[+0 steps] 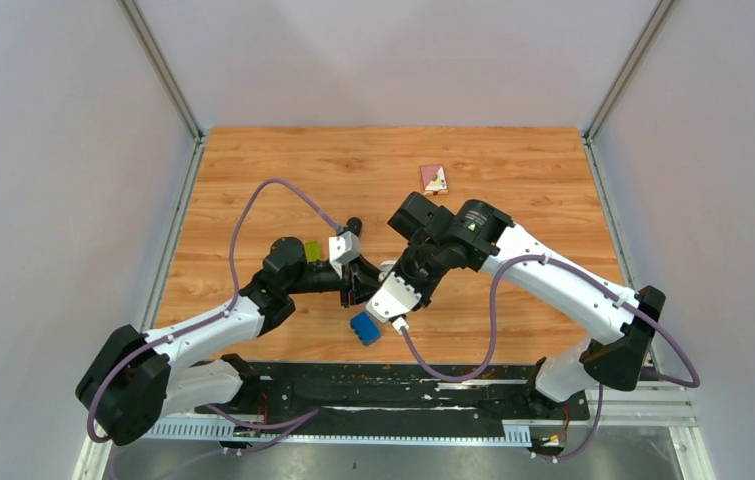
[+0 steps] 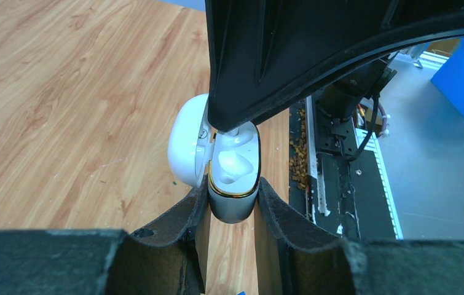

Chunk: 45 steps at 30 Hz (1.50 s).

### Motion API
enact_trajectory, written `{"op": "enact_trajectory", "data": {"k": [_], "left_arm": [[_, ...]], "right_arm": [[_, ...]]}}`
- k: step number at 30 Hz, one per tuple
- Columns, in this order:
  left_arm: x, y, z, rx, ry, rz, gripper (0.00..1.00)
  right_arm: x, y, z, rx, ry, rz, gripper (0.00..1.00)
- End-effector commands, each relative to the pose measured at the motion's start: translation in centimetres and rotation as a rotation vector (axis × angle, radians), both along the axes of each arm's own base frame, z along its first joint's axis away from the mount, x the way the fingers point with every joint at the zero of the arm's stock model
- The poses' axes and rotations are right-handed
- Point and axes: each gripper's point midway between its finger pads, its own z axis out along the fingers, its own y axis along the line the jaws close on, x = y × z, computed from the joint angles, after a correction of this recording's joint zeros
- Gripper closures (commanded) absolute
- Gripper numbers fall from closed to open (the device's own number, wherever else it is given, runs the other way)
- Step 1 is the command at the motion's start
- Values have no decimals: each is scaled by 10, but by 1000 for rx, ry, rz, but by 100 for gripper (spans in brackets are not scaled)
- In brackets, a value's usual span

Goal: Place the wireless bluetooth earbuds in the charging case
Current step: Place the earbud in the charging case.

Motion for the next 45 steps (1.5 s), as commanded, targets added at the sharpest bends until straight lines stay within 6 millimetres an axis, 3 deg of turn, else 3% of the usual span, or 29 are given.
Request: {"op": "enact_trajectory", "data": {"k": [1, 7, 14, 30, 40, 45], "left_arm": [[-1, -4, 22, -36, -65, -24, 99], [0, -5, 19, -26, -66, -22, 99], [-1, -5, 19, -21, -76, -22, 100], [0, -3, 22, -28, -92, -10, 100], [0, -4, 22, -31, -88, -10, 100], [0, -4, 21, -29, -83, -9, 100]], "right_arm": [[-1, -3, 6, 13, -44, 38, 73], [1, 3, 13, 46, -40, 7, 78], [0, 19, 23, 55, 92, -137, 81], [0, 37, 30, 86, 239, -363, 80], [-22, 33, 44, 135, 359, -409, 61], [-35, 31, 77, 234, 389, -358, 61]]}}
